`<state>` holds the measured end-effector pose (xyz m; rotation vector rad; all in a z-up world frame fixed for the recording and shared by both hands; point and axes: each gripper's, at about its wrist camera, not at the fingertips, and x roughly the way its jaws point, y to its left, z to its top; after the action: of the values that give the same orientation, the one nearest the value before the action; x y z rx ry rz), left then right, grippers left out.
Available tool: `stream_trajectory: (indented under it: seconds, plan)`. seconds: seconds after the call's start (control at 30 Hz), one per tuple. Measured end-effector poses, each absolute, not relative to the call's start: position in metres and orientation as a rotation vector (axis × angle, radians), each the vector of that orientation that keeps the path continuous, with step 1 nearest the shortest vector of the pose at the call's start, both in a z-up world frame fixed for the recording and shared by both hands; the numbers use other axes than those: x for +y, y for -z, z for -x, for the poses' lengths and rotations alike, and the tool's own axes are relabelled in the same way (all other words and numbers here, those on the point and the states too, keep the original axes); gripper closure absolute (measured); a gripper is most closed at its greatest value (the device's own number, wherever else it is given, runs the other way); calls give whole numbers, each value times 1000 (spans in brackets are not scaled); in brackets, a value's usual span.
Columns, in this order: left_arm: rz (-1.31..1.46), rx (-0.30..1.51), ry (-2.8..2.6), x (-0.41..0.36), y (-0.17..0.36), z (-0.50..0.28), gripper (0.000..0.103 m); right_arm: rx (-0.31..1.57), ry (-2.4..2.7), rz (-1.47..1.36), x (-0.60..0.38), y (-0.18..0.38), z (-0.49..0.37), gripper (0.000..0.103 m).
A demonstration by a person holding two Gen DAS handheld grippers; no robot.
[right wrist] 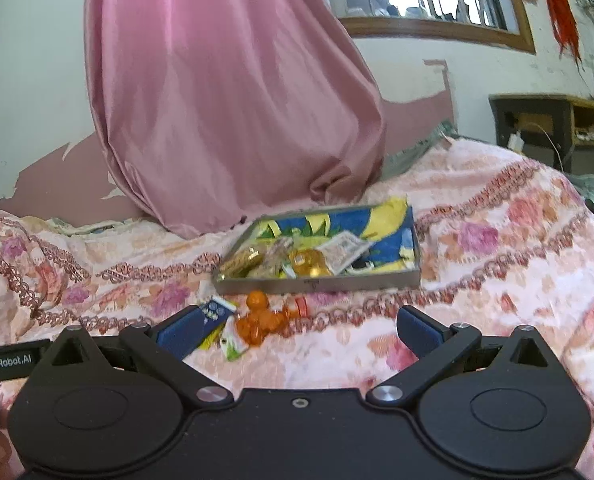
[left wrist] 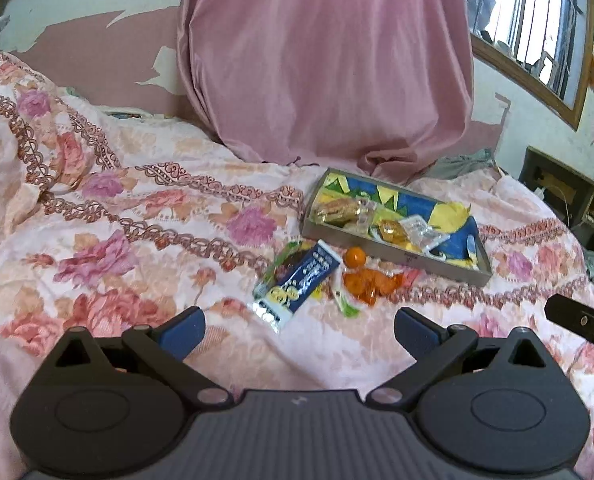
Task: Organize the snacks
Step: 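Open both tools and pull them back from the tray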
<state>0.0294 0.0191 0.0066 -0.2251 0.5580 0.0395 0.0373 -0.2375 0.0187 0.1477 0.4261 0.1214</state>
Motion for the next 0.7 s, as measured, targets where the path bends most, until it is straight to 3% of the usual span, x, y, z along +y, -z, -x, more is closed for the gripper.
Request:
stream_trajectory:
  seconds: [0.7]
  plan:
    - [67,594,-109,5,-7,2,0,572,-58,-29,-208,-16,-6,1]
